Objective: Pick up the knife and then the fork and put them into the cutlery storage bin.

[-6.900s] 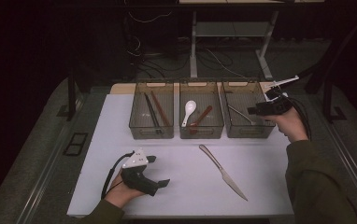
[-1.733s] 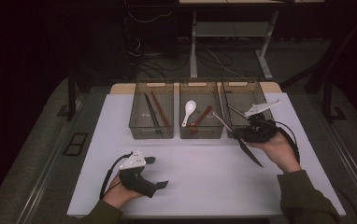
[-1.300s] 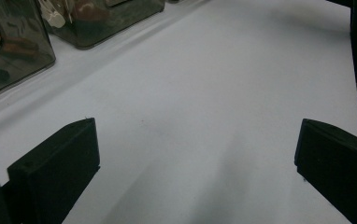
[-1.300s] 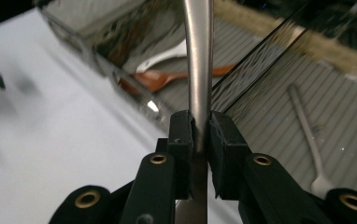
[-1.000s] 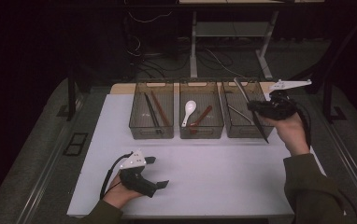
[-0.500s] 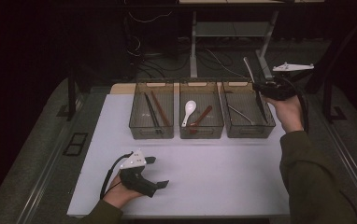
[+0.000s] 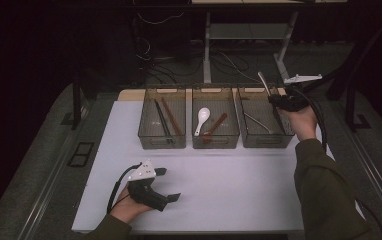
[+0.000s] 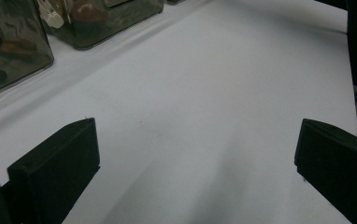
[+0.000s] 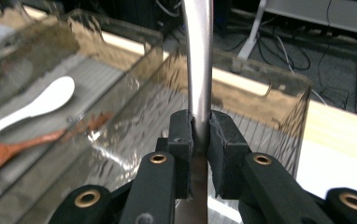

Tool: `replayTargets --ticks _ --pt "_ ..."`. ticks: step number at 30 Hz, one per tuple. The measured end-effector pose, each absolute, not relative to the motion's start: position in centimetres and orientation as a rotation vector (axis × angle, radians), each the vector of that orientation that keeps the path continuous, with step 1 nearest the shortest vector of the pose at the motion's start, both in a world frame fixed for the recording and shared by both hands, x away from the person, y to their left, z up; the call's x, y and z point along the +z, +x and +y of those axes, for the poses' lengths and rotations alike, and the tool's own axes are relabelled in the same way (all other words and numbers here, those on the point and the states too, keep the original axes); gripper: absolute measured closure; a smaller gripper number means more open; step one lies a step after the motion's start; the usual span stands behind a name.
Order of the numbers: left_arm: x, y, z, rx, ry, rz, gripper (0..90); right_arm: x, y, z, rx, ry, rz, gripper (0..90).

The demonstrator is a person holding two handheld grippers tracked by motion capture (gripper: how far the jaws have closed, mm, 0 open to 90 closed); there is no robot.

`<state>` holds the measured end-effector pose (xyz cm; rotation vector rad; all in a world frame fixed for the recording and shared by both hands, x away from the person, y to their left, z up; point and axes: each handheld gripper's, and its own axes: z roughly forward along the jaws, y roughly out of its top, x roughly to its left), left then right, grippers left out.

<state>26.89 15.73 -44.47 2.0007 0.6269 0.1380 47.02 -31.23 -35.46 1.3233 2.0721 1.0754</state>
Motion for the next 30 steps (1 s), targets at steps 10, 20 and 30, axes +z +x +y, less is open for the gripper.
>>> replayTargets --ticks 10,20,30 --pt "-44.5 26.9 15.7 0.137 2.002 0.625 0.0 -37.7 47.4 -31.1 0.958 1.374 2.176 78.8" --pt "-44.5 26.9 15.7 0.136 2.001 0.623 0.0 -38.5 48.0 -30.4 0.87 1.409 2.225 72.4" --pt "-44.4 26.9 15.7 0.138 2.005 0.624 0.0 -37.9 47.2 -31.1 1.024 1.469 2.195 49.1"
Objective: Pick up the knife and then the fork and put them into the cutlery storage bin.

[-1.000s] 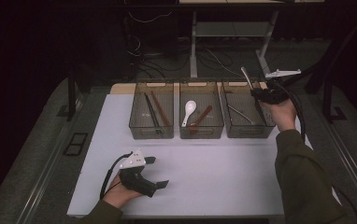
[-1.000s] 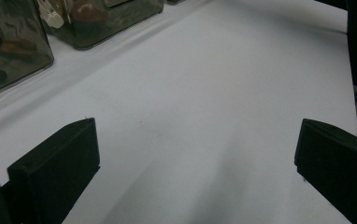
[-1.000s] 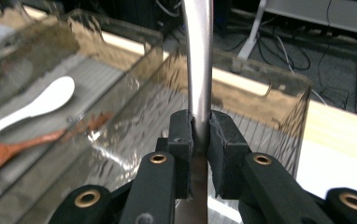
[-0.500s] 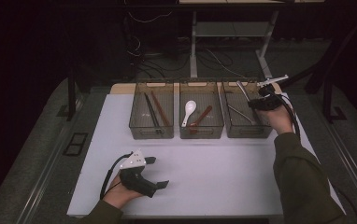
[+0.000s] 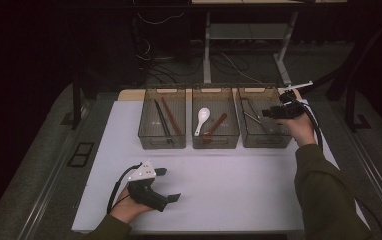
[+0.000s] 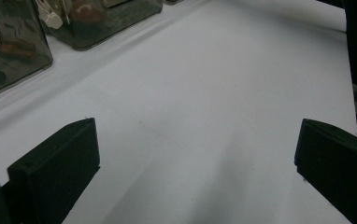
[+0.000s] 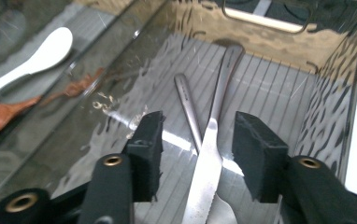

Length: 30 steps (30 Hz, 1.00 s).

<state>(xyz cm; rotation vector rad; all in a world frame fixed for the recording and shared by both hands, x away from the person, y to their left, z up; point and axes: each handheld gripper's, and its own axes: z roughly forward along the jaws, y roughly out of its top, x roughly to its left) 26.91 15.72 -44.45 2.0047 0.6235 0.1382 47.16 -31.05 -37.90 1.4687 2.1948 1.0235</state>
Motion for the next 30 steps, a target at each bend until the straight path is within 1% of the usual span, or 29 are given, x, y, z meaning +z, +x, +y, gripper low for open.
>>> replayTargets --ticks 7,15,18,26,30 --pt "-44.5 26.9 15.8 0.136 2.003 0.628 0.0 -37.4 46.2 -31.6 1.121 1.47 2.156 33.1" --pt "-44.4 27.0 16.0 0.134 2.002 0.628 0.0 -37.1 45.1 -30.7 1.142 1.426 2.17 25.0" --pt "-44.4 27.1 16.0 0.129 2.001 0.631 0.0 -36.8 44.6 -30.3 1.164 1.381 2.163 19.9" --pt "-44.3 27.2 15.9 0.128 2.001 0.63 0.0 -36.5 42.5 -29.9 1.235 1.321 2.131 15.9" --pt "-44.3 27.1 16.0 0.13 1.998 0.631 0.0 -36.9 41.3 -29.8 1.224 1.287 2.122 15.9"
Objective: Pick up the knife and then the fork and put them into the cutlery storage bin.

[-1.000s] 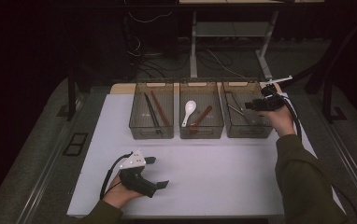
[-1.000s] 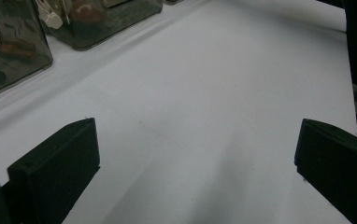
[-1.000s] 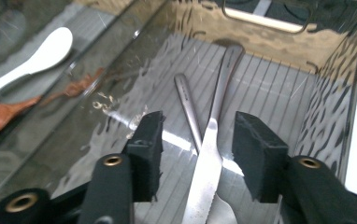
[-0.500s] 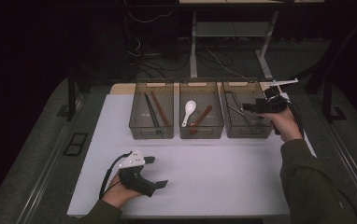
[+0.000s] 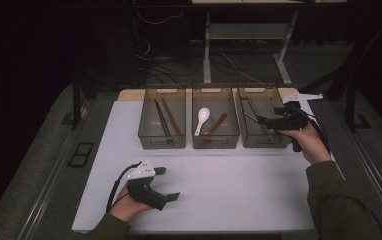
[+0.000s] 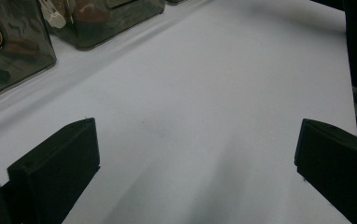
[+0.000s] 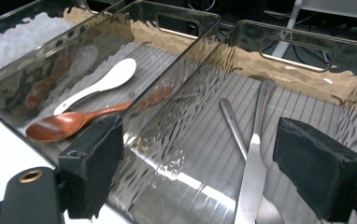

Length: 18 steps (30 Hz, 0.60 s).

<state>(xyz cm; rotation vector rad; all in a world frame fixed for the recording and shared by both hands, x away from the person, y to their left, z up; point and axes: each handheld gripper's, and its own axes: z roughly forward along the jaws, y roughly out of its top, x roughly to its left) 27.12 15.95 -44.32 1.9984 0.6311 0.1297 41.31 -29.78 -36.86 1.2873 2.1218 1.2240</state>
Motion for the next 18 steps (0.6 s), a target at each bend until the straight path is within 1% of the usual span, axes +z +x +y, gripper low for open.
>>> replayTargets --ticks 18 --pt "-44.3 27.0 16.0 0.131 2.004 0.625 0.0 -38.4 34.6 -29.6 1.308 1.143 2.138 15.9"
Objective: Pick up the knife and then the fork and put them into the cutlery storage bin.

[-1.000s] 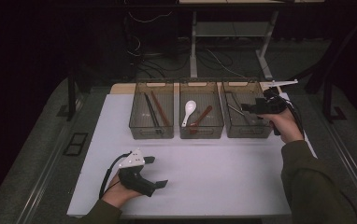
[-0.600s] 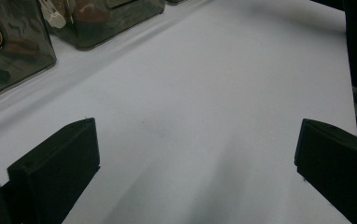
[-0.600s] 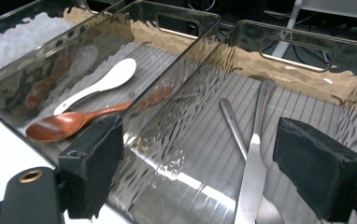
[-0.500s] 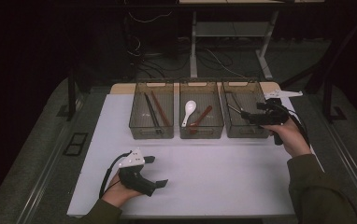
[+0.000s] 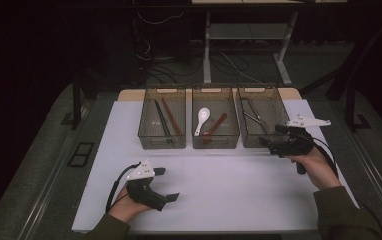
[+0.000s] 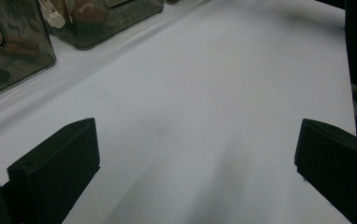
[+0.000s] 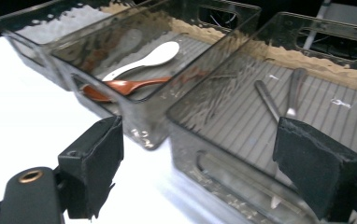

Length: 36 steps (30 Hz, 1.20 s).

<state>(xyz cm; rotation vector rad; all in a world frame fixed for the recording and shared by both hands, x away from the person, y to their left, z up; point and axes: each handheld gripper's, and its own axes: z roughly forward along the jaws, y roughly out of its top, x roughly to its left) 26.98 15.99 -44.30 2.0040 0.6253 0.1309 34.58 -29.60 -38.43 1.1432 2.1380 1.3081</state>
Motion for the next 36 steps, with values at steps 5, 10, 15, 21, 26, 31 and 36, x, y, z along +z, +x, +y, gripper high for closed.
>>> replayTargets --ticks 5,10,15,21,26,31,36 --pt "-44.3 26.9 15.9 0.133 2.004 0.62 0.0 -39.0 32.6 -29.4 1.335 1.119 2.138 15.9" --pt "-44.2 26.9 15.9 0.135 2.003 0.615 0.0 -40.2 30.7 -29.1 1.345 1.111 2.166 15.9" --pt "-44.2 26.9 15.9 0.137 2.004 0.615 0.0 -41.3 29.2 -29.0 1.365 1.093 2.166 15.9" --pt "-44.2 26.9 15.9 0.137 2.002 0.615 0.0 -42.5 27.5 -29.0 1.391 1.065 2.199 15.9" --pt "-44.1 26.8 15.9 0.138 2.004 0.611 0.0 -43.6 26.3 -29.0 1.37 1.048 2.239 15.9" --pt "-44.1 26.8 15.9 0.138 2.006 0.61 0.0 -44.4 25.5 -29.5 1.39 1.056 2.239 15.9" --pt "-44.1 26.8 16.0 0.138 2.001 0.611 0.0 -44.5 25.5 -29.8 1.411 1.067 2.239 15.9"
